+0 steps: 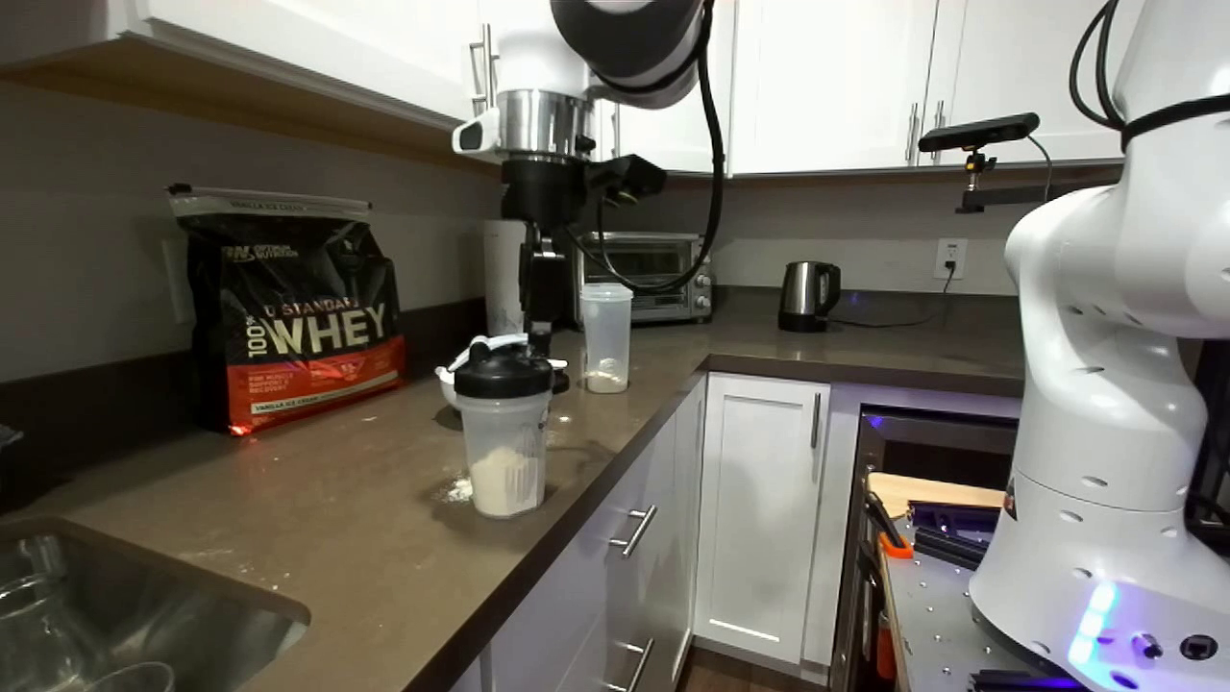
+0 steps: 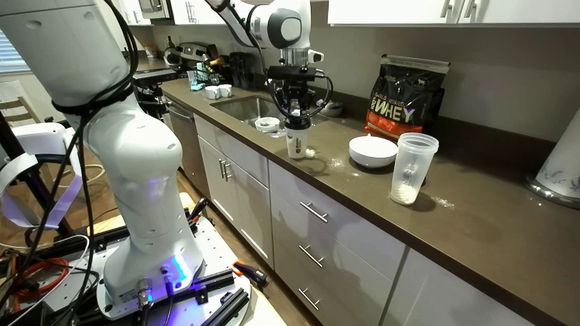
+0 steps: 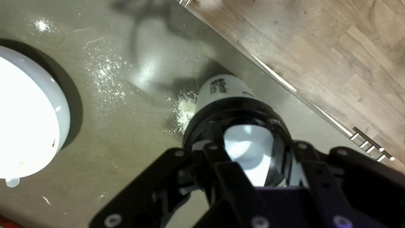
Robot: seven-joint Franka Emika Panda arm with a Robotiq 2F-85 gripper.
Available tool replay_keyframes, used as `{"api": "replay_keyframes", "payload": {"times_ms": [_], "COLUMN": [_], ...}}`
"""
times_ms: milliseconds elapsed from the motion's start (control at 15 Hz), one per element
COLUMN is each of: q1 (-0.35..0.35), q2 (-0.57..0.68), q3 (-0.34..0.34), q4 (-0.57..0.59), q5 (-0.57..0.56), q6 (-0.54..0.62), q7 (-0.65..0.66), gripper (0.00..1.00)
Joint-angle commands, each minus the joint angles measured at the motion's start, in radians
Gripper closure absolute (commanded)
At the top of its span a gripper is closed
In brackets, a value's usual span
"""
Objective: Place the lid on the shorter shaker bottle
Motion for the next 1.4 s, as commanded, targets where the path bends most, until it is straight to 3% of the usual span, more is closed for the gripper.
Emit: {"api": "replay_keyframes", "payload": {"times_ms": [0,400,1333], "q1": [-0.008,-0.01,-0.045], "q2": [0.0,-0.026,-0.094], "q3": [0.005,0.005,-0.043], "q4": [-0.008,-0.012,-0.024], "q5": [0.003,-0.008,-0.054], "q6": [-0.004,-0.012,-0.032], "q7": [-0.033,-0.032,-0.022], "gripper": [0.35,0.01,0.0]}}
